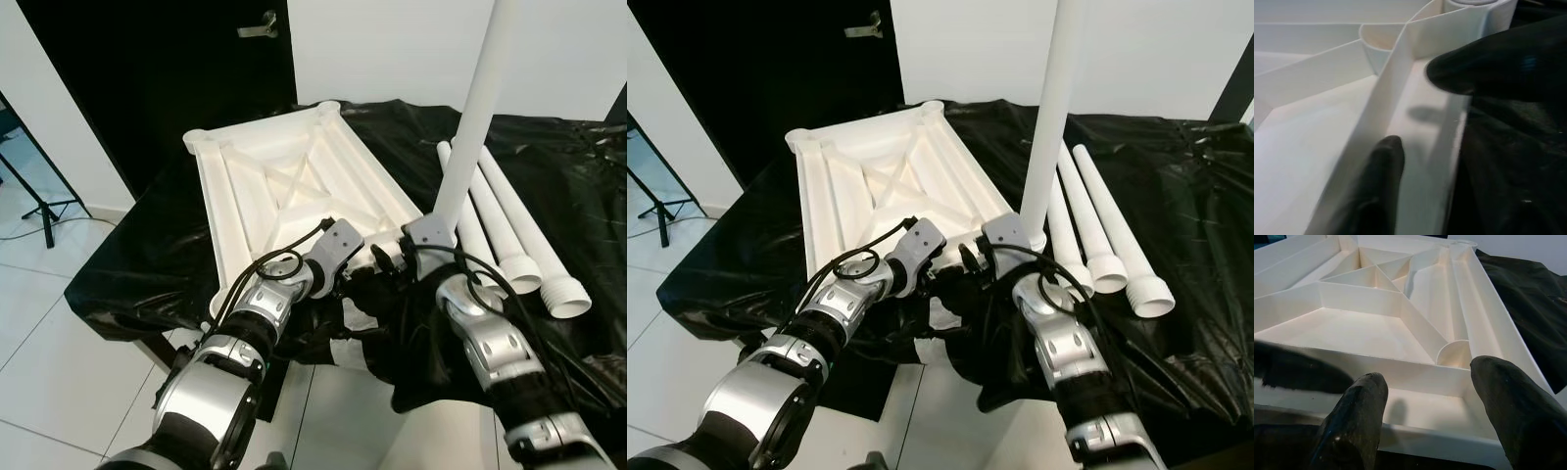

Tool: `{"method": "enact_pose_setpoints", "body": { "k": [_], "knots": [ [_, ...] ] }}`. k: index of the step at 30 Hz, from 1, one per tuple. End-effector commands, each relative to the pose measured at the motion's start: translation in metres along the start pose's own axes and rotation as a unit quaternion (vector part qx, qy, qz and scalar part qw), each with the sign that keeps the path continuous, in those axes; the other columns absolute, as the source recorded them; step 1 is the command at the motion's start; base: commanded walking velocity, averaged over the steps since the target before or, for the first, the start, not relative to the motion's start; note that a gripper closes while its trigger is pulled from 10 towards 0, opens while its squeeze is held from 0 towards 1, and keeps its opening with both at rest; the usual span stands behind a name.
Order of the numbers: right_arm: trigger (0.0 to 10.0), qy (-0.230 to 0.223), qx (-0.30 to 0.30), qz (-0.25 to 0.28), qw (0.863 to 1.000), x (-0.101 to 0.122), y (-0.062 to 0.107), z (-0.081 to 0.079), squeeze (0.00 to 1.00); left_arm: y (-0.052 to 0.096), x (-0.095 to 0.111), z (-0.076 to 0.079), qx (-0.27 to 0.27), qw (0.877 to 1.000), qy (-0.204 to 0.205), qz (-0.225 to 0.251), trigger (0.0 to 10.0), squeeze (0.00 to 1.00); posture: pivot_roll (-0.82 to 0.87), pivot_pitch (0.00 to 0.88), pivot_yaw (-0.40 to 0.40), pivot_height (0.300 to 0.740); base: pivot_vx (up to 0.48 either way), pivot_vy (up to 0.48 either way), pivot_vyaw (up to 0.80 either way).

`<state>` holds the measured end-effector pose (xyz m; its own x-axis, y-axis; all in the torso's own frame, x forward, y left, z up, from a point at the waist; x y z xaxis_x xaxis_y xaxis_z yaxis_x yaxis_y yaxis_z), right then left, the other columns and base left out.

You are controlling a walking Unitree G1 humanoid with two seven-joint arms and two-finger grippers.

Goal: Building children table

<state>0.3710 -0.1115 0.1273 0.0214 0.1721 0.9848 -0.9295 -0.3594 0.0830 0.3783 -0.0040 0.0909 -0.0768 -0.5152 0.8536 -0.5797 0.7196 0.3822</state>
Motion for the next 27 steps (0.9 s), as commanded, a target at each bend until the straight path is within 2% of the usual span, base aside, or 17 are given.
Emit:
{"method": "enact_pose_setpoints", "body": {
  "k": [1,3,4,7,8,10,12,13,19,22,27],
  "knots": [
    [10.0,-0.004,0.002,0.006,1.000,0.002,-0.003,-0.002,0.00,0.001,-0.031,0.017,-0.016,0.998,0.032,-0.050,4.2,0.00,0.16,0.000,0.033,0.740,0.000,0.000,0.00],
    [10.0,-0.010,0.003,0.010,1.000,0.003,-0.005,-0.003,0.00,0.000,-0.029,0.020,-0.020,0.998,0.035,-0.045,3.9,0.00,0.16,0.000,0.032,0.740,0.000,0.000,0.00],
    [10.0,-0.016,-0.003,0.015,1.000,0.004,0.001,-0.002,0.00,-0.001,-0.027,0.022,-0.025,0.998,0.038,-0.039,1.9,0.00,0.16,0.000,0.028,0.740,0.000,0.000,0.00],
    [10.0,-0.025,-0.016,0.019,0.999,0.003,0.009,-0.001,0.00,-0.001,-0.024,0.024,-0.029,0.998,0.044,-0.033,2.4,0.00,0.16,0.000,0.029,0.740,0.000,0.000,0.00],
    [10.0,-0.032,-0.034,0.025,0.999,0.002,0.020,0.003,0.00,-0.002,-0.021,0.024,-0.027,0.998,0.054,-0.025,3.3,0.00,0.15,0.000,0.032,0.740,0.000,0.000,0.00],
    [10.0,-0.041,-0.067,0.033,0.996,0.001,0.040,0.008,0.00,-0.003,-0.018,0.020,-0.011,0.997,0.078,-0.019,2.4,0.00,0.14,0.000,0.040,0.740,0.000,0.000,0.00],
    [10.0,-0.042,-0.075,0.035,0.996,0.000,0.044,0.010,0.00,-0.003,-0.017,0.019,-0.006,0.996,0.084,-0.019,2.4,0.00,0.14,0.000,0.040,0.740,0.000,0.000,0.00],
    [10.0,-0.045,-0.084,0.036,0.995,0.000,0.048,0.011,0.00,-0.004,-0.017,0.019,-0.005,0.995,0.093,-0.020,0.0,0.00,0.12,0.000,0.046,0.740,0.000,0.000,0.00],
    [10.0,-0.050,-0.111,0.042,0.992,0.004,0.059,0.019,0.00,-0.008,-0.016,0.023,0.004,0.991,0.127,-0.031,0.0,0.00,0.11,0.000,0.056,0.740,0.000,0.000,0.00],
    [10.0,-0.047,-0.117,0.021,0.992,-0.007,0.063,0.022,0.00,-0.014,-0.007,0.024,0.021,0.986,0.162,-0.025,0.0,0.00,0.09,0.000,0.061,0.740,0.000,0.000,0.00],
    [10.0,-0.042,-0.118,0.020,0.992,-0.002,0.060,0.027,0.00,-0.019,0.005,0.025,0.044,0.980,0.194,-0.005,0.0,0.00,0.10,0.000,0.055,0.740,0.000,0.000,0.00]
  ]
}}
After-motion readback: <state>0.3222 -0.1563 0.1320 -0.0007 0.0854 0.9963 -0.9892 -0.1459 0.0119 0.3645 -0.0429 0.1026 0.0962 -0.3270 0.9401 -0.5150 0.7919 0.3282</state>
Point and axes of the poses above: a point about 5 cm out from each wrist's last joint towards the gripper, its own y axis pointing back from the gripper into the wrist, its own x axis along the axis of the wrist's last joint, z = x × y, the point moved 5 cm from there along -y, pointing out of the wrist towards the gripper, and after that the axes turned 10 degrees about -y, right-handed, at the moved point
